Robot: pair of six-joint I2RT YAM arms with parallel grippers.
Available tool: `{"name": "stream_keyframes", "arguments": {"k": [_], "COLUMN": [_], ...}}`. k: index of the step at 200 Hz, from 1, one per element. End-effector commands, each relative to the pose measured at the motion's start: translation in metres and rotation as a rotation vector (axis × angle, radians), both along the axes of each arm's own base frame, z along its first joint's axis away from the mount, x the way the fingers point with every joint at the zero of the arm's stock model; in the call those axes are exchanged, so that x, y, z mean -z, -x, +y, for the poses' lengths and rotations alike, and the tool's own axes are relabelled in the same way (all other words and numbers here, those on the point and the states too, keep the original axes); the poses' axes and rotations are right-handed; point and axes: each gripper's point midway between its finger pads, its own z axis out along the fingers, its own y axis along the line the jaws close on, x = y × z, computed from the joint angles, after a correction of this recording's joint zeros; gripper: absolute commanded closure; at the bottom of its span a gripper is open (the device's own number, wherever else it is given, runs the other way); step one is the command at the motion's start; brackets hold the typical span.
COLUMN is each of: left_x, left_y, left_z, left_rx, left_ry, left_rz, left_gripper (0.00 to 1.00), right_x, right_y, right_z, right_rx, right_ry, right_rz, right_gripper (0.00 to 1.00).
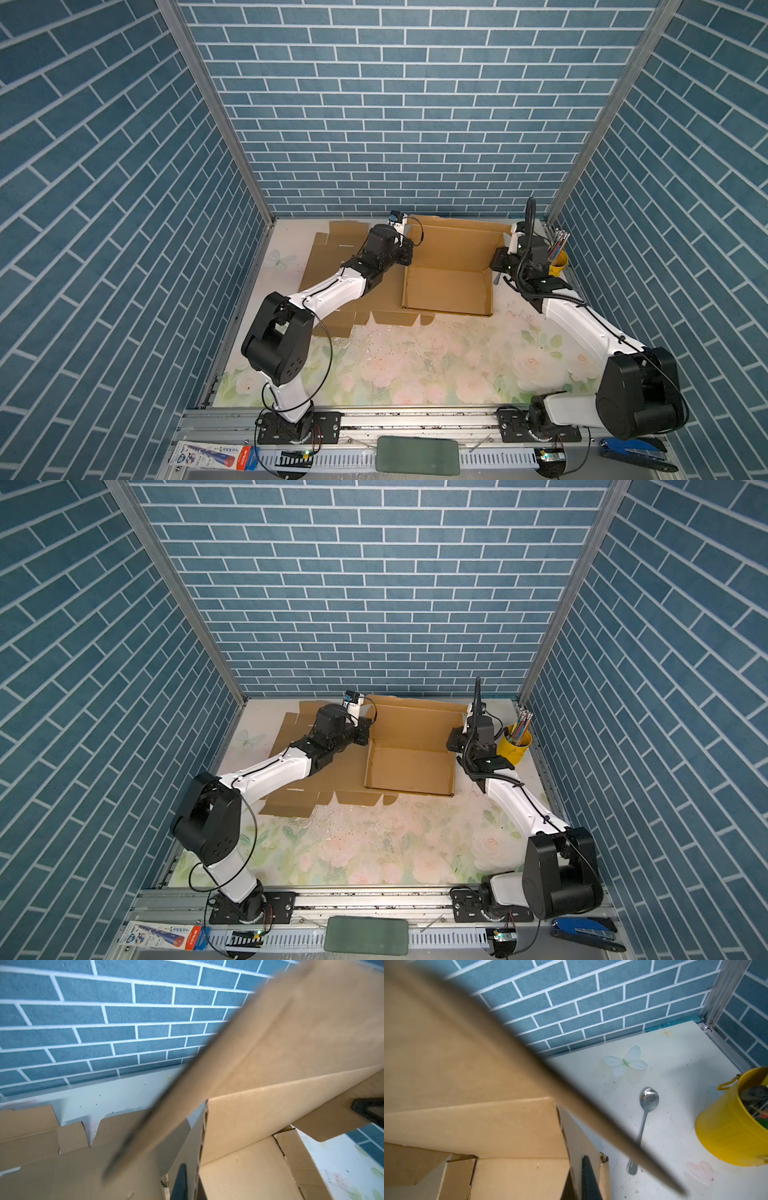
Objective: Fold the paper box
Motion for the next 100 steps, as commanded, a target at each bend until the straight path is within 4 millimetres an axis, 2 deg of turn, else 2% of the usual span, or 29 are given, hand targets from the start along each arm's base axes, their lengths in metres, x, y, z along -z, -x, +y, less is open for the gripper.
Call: {"name": "stream_keyframes", "arguments": {"k": [1, 51, 100], "left_x": [0.012, 0.043, 0.067], "left_y": [0.004, 0.02, 0.043], "left_z": [-0.01, -0.015, -0.028], "left_rx": [-0.017, -0.02, -0.001], "left_ry": [0.05, 0.015, -0.008], "left_rz": [-0.028, -0.008, 0.019], "left_gripper": [1.0, 1.0, 1.0], "right_x": [0.008, 0.042, 0.055], "right_y": [-0.002, 0.013, 0.032], "right_z": [0.008, 0.0, 0.001], "right_rx": [0.068, 0.137, 0.171], "right_ry": [-0.066, -0.1, -0.096], "right_rz": [-0.066, -0.022, -0.021], "right_gripper": [1.0, 1.0, 1.0]}}
